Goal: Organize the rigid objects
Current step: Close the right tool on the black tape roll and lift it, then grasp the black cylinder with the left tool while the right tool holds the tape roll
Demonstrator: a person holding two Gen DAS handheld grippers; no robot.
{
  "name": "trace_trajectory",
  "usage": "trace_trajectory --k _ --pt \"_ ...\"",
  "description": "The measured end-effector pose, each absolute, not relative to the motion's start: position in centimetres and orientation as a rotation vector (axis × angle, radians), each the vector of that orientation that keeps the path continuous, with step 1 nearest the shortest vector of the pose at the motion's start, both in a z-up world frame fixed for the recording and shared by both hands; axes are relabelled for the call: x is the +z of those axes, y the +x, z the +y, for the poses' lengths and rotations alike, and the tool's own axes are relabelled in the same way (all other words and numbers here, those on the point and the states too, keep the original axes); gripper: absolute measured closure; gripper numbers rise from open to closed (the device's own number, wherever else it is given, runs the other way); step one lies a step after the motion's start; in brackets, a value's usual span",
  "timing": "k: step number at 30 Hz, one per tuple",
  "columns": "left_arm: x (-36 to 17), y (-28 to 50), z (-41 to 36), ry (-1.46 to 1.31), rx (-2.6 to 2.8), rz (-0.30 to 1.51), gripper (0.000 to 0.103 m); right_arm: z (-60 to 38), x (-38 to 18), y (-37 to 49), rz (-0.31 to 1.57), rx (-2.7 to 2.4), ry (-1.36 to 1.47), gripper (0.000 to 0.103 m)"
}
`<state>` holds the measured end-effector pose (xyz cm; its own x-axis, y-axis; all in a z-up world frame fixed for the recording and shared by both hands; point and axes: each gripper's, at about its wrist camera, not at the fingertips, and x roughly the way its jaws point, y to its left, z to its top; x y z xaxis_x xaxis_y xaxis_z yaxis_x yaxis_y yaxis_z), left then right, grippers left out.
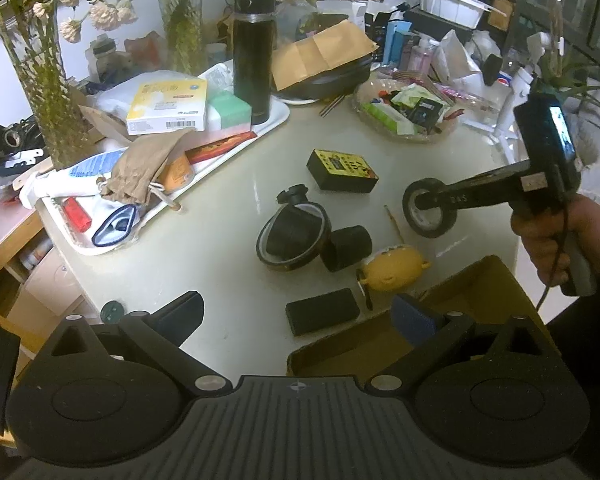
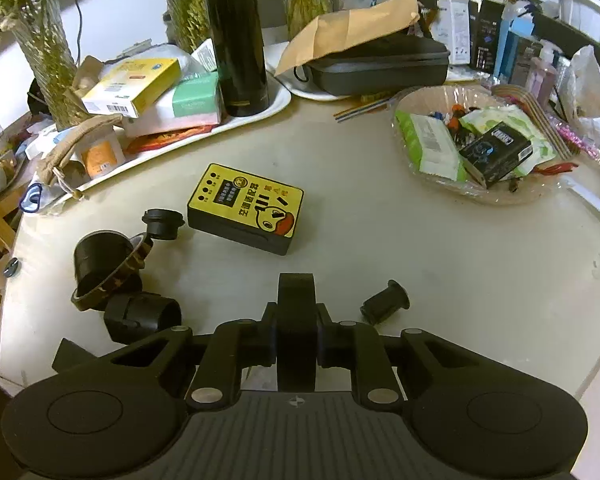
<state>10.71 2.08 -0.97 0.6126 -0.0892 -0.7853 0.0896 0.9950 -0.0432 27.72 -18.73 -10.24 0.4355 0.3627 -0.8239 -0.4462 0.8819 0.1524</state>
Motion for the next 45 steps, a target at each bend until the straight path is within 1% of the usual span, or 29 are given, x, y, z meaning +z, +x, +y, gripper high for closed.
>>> trace_trajectory --k 9,12,30,35,37,40,41,43,45 --pt "-1.5 12.1 2.4 0.009 -0.135 0.886 0.001 -20.0 -8.5 26.5 0.967 0.505 -0.069 0.083" --pt "-1.9 13.0 2.6 0.013 -0.144 0.895 0.015 -20.3 -8.0 26.0 0.960 0.514 -0.071 0.083" --pt "-5.3 18.6 3.3 0.052 -0.194 0.858 0.017 -24.4 -5.6 22.4 0.920 0.511 -0.005 0.083" --pt "-6.9 20.4 2.7 0.119 -0.205 0.867 0.023 -24.9 -5.5 21.7 0.916 0.520 -0.004 0.083" --pt "-7.4 20.9 2.5 0.147 -0.212 0.871 0.028 -25.0 -5.5 21.5 0.914 0.521 -0.001 0.083" --pt "-8.2 21.6 2.4 0.165 -0.222 0.882 0.029 -25.2 -5.4 21.3 0.914 0.526 0.010 0.083" --pt "-8.4 21.7 2.4 0.170 -0.230 0.879 0.031 -25.3 -5.4 21.2 0.914 0.527 0.011 0.083" --pt "-8.7 22.0 2.3 0.177 -0.252 0.889 0.038 -25.4 -5.3 21.0 0.912 0.528 0.011 0.083" --pt "-9.1 22.1 2.2 0.181 -0.268 0.897 0.041 -25.6 -5.2 20.8 0.911 0.530 0.014 0.083"
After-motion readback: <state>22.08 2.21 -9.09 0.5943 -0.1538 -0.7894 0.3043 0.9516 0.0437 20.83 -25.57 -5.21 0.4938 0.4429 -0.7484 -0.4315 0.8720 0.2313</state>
